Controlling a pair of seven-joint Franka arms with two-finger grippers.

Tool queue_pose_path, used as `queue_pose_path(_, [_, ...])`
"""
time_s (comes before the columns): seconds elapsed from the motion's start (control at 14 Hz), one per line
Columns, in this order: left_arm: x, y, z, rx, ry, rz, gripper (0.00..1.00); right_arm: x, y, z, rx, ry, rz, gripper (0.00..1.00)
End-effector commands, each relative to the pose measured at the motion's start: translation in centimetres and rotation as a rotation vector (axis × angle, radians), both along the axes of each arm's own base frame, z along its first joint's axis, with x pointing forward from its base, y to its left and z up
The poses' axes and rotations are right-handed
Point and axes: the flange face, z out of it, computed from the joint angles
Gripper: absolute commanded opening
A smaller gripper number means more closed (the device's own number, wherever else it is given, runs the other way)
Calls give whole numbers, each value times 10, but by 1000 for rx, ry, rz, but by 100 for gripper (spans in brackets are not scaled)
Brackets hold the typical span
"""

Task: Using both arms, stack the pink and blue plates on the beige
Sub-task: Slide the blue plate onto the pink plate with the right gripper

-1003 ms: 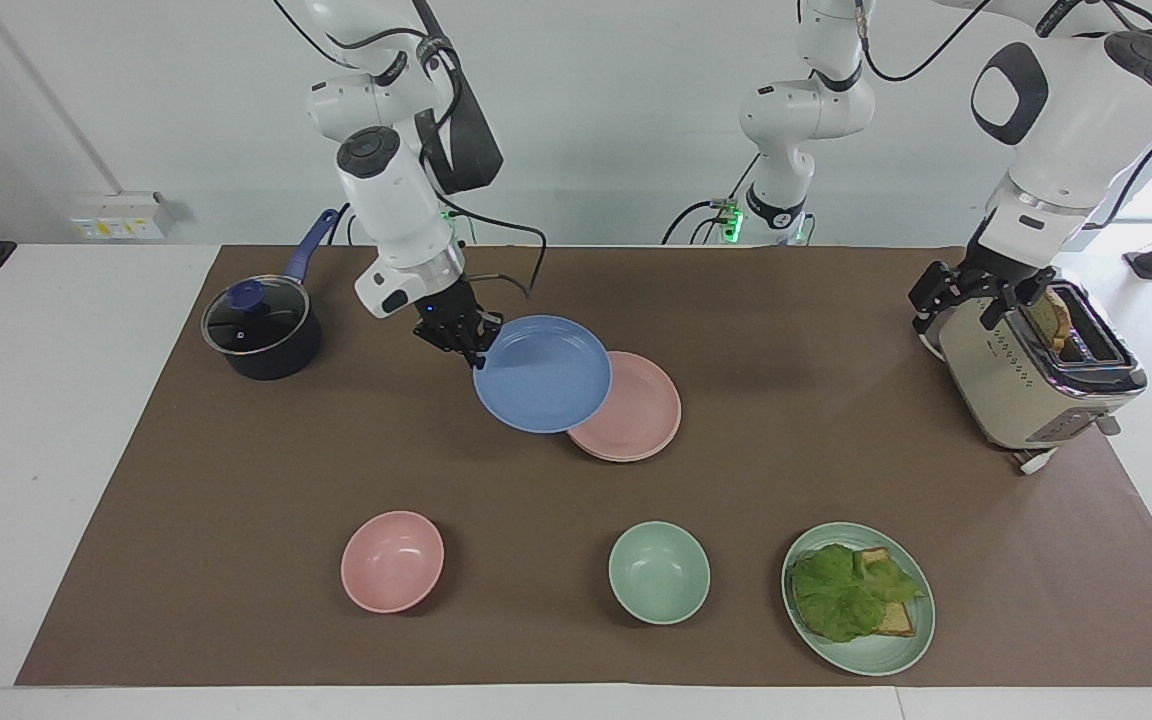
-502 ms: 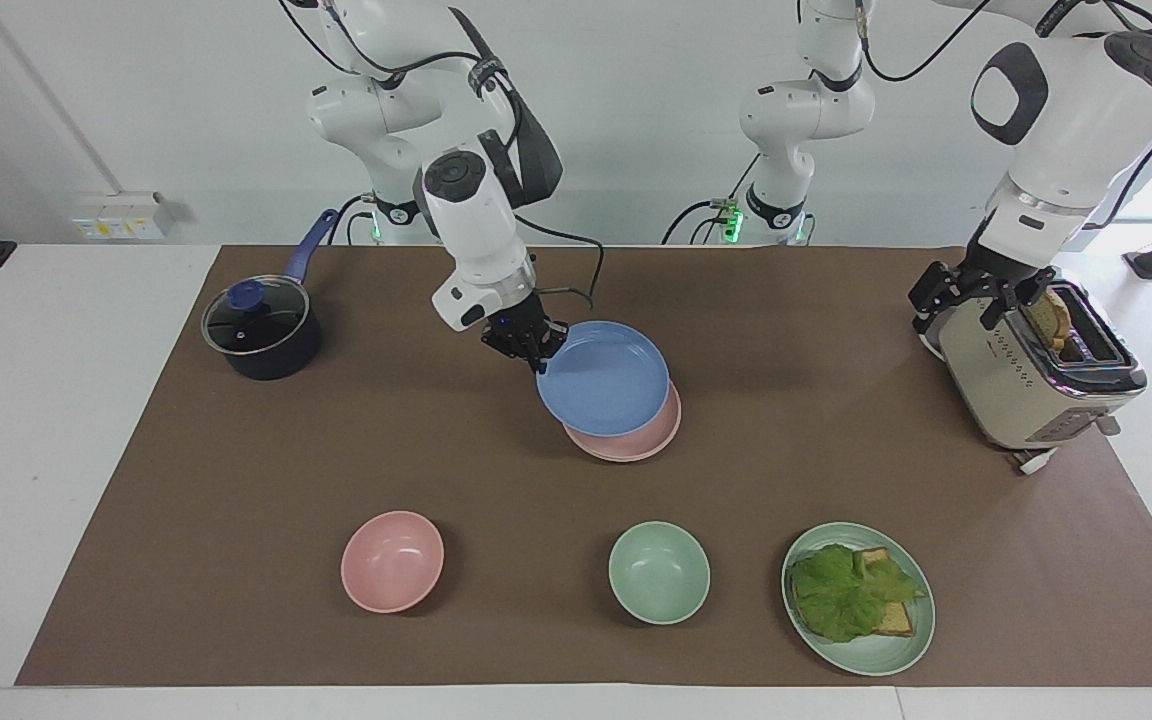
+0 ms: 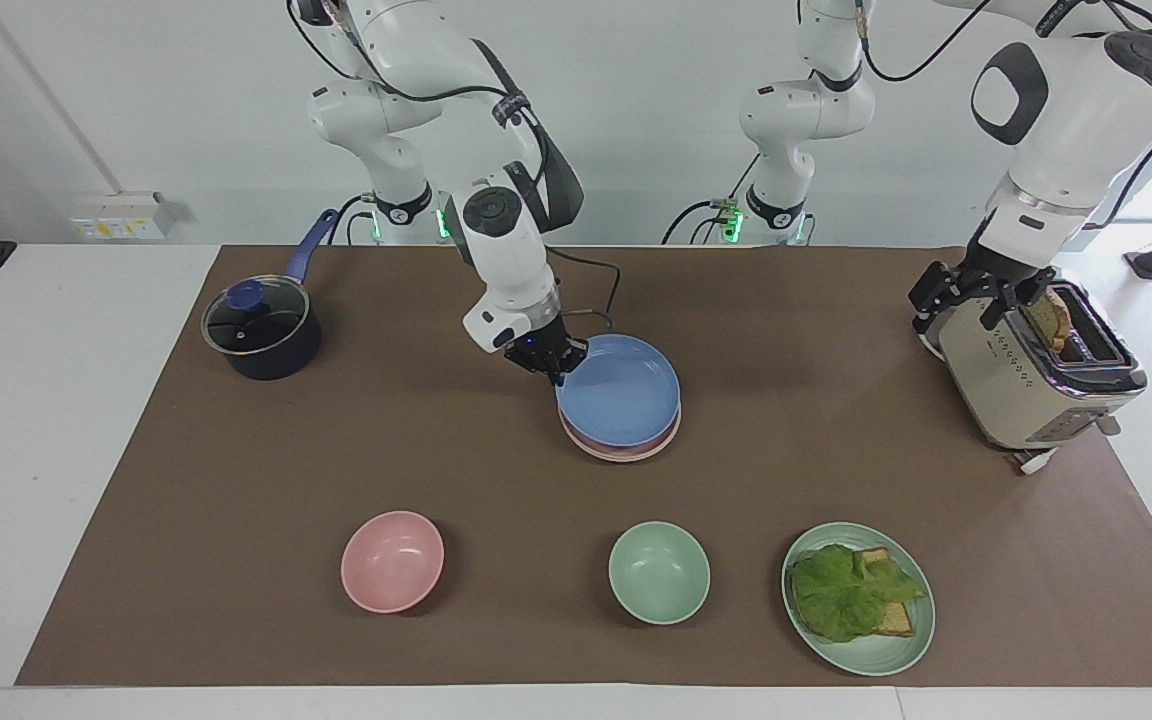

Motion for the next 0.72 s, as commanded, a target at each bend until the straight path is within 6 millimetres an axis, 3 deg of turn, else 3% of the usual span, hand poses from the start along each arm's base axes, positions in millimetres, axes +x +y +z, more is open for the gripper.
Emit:
queue_pose_path(0.0, [-2, 3, 1, 16, 10, -11, 100, -1, -1, 0, -12, -28, -11, 0])
queue_pose_path(0.65, [-2, 3, 1, 17, 10, -11, 100, 2, -1, -12, -16, -36, -8, 0])
